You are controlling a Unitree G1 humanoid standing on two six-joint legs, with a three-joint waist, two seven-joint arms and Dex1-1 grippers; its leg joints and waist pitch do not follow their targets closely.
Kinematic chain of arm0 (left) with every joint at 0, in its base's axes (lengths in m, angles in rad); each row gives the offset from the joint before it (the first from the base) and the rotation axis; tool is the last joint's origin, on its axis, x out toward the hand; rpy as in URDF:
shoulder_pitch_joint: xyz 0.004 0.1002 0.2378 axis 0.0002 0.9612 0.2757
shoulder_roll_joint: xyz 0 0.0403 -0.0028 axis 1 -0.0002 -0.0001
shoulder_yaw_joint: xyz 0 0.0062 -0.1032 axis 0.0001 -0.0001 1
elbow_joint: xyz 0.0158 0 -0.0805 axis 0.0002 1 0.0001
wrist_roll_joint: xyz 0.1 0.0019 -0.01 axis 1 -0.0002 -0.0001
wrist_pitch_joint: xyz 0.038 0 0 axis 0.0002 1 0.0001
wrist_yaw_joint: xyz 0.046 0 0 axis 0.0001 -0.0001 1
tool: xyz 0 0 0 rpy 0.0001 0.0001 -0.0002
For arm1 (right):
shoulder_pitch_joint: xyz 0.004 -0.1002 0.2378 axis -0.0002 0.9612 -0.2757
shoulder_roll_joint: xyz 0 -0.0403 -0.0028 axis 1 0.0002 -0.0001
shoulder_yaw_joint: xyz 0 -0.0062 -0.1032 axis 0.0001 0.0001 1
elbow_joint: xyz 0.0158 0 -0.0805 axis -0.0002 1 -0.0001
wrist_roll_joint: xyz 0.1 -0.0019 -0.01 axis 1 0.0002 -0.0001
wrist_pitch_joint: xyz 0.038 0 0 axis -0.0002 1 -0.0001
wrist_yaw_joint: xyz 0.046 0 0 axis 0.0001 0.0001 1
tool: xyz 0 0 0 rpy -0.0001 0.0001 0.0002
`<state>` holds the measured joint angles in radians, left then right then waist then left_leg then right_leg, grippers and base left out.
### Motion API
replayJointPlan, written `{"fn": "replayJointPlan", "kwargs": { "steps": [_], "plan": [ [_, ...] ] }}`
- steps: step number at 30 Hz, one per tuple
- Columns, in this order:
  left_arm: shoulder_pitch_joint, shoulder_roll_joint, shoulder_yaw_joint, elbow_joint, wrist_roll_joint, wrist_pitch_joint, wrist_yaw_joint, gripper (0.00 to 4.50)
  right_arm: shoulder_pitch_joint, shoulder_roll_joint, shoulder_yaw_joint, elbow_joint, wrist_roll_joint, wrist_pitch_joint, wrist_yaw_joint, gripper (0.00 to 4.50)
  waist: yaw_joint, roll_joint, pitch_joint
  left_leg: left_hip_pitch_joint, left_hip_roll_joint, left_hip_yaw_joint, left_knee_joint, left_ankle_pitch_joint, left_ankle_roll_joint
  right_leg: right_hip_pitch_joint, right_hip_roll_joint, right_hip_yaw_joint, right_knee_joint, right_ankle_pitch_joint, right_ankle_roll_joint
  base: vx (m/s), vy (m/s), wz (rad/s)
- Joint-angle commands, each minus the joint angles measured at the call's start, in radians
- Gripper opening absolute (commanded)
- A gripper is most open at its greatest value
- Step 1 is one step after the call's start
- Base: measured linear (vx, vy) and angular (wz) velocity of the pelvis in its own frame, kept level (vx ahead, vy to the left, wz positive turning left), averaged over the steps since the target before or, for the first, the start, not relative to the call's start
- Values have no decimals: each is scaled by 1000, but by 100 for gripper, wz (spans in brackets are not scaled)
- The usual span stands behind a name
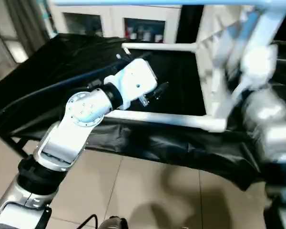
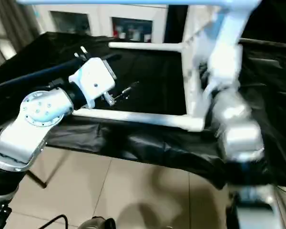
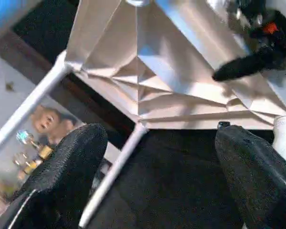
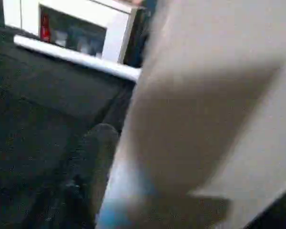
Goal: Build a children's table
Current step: Flip table
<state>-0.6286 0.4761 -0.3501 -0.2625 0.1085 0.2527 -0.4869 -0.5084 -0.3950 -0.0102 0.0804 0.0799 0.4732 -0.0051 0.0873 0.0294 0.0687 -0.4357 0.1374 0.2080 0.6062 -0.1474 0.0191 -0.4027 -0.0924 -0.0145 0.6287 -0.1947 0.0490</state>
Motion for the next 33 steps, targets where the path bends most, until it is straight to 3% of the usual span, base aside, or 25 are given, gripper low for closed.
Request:
{"fn": "replayJointPlan", "kwargs": {
  "steps": [1, 4, 8, 9, 12, 19, 22, 28, 33],
  "plan": [
    [-17, 14, -5, 11, 40, -66, 16, 416, 3, 1, -7, -10, -26, -6, -24, 340, 0, -9, -81, 56, 75, -47, -79, -298, -82, 23, -48, 21, -72, -148, -189, 0, 0, 0],
    [-31, 17, 6, 25, 83, -150, 58, 416, 16, 7, -15, 4, -39, -33, -31, 345, 1, -8, -81, 57, 76, -47, -79, -311, -90, 20, -48, 22, -73, -163, -176, 0, 0, 0],
    [-59, 42, 27, 49, 182, -308, 142, 416, 17, 13, -17, 42, -55, -74, -33, 345, 0, -18, -79, 55, 76, -48, -80, -321, -86, 19, -50, 22, -75, -181, -163, 0, 0, 0],
    [-64, 45, 29, 53, 190, -315, 150, 416, 15, 14, -18, 43, -55, -75, -33, 345, 1, -16, -79, 55, 76, -49, -80, -320, -86, 19, -51, 22, -74, -180, -163, 0, 0, 0],
    [-108, 55, 45, 100, 257, -346, 213, 416, 4, 17, -18, 63, -56, -86, -28, 345, 0, -26, -80, 55, 75, -46, -77, -310, -76, 18, -51, 22, -73, -186, -164, 0, 0, 0],
    [-220, 74, 71, 260, 368, -366, 333, 416, -16, 23, -10, 105, -71, -106, -18, 345, -1, -25, -80, 53, 72, -46, -74, -283, -70, 13, -49, 21, -71, -183, -169, 0, 0, 0],
    [-277, 76, 69, 390, 418, -391, 383, 416, -22, 30, -8, 117, -75, -118, -19, 345, 2, -18, -85, 54, 72, -47, -72, -281, -77, 15, -51, 21, -67, -156, -174, 0, 0, 0],
    [-354, 55, 49, 524, 461, -433, 450, 416, -13, 33, -8, 101, -82, -129, -15, 345, 4, -22, -88, 52, 71, -46, -70, -260, -62, 19, -52, 19, -64, -105, -196, 0, 0, 0],
    [-419, 18, 32, 652, 487, -477, 488, 416, -13, 36, -16, 113, -79, -147, -3, 291, 5, -23, -88, 52, 72, -45, -69, -275, -53, 20, -53, 19, -67, -126, -205, 0, 0, 0]
  ]
}}
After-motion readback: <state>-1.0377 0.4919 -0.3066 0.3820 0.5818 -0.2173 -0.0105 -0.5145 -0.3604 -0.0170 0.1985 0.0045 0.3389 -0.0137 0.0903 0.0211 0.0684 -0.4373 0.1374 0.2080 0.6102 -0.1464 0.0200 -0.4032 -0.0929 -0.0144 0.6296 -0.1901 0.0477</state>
